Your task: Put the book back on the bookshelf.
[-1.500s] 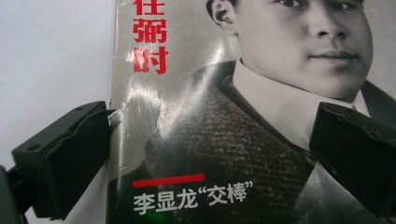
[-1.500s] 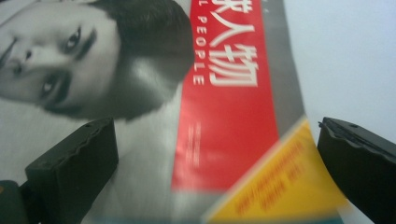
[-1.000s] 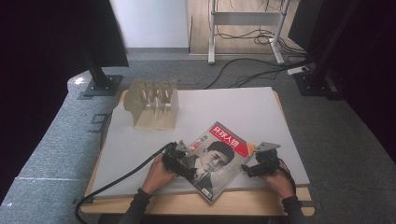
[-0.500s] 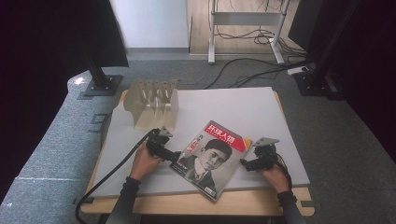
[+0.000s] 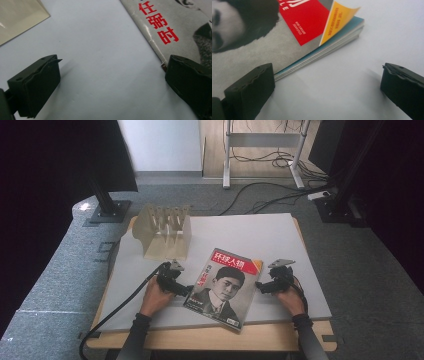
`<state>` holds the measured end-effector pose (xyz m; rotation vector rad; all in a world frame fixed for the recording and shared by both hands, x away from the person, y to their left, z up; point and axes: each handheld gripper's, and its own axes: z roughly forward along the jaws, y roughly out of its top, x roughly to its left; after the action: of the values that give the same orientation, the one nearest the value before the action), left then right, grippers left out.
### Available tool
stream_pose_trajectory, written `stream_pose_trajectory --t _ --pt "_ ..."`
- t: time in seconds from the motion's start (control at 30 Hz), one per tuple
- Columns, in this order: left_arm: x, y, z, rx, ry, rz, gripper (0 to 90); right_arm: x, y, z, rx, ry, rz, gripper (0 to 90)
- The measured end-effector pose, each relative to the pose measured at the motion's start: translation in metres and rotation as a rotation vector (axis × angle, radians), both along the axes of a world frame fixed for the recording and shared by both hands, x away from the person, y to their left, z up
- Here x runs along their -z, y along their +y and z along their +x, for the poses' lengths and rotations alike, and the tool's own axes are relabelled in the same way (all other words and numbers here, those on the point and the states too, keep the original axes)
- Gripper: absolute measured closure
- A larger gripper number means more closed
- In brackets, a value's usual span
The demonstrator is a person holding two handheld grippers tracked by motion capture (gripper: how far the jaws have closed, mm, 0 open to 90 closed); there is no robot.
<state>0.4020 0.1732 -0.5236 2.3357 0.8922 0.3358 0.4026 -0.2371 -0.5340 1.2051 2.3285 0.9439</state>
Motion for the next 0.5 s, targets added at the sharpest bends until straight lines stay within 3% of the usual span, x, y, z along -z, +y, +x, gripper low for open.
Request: stream_pose_trajectory --t 0.27,0.5 --pt "0.003 -0.007 -0.022 0.002 -0.019 -0.027 0.0 -0.001 0.003 0.023 0.032 0.015 -0.006 0.0" --pt "0.003 -0.017 -0.035 0.057 -0.003 -0.033 0.0 -0.002 0.007 0.041 0.055 0.02 -0.016 0.0"
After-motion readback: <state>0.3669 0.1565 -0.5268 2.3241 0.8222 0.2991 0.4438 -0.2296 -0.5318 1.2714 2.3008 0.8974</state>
